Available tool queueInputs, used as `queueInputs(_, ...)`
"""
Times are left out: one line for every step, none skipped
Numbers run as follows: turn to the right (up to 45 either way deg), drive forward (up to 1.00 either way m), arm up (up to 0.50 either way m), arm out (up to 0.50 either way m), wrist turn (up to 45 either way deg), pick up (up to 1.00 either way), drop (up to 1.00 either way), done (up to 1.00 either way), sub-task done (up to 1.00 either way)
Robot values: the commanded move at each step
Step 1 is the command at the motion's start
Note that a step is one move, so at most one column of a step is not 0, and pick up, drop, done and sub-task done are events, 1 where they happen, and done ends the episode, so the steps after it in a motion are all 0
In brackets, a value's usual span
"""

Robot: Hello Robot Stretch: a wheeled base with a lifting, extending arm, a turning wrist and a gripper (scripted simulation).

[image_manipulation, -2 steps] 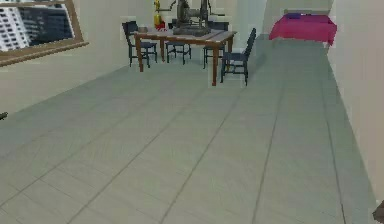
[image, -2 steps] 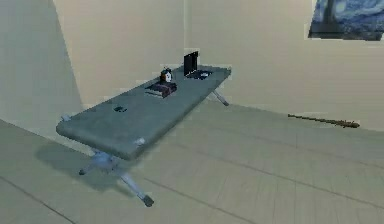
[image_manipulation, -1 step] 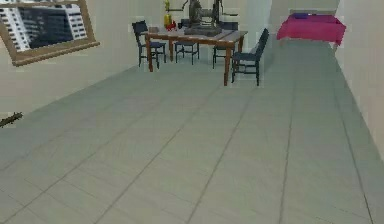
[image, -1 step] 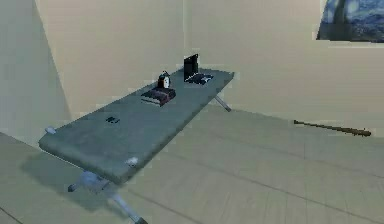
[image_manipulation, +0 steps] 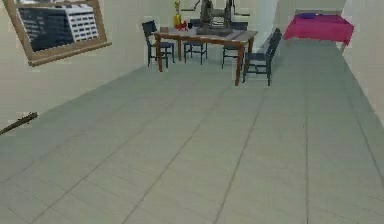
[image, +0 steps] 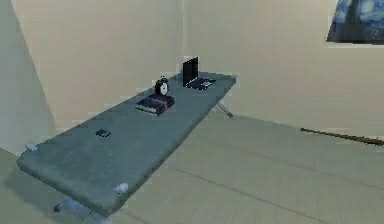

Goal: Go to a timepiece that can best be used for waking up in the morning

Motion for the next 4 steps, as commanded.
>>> queueInputs(21.0,0.00,0.00,0.00,0.0,0.00,0.00,0.00,0.00)
queueInputs(0.0,1.00,0.00,0.00,0.0,0.00,0.00,0.00,0.00)
queueInputs(6.0,0.00,0.00,0.00,0.0,0.00,0.00,0.00,0.00)
queueInputs(0.0,0.25,0.00,0.00,0.0,0.00,0.00,0.00,0.00)
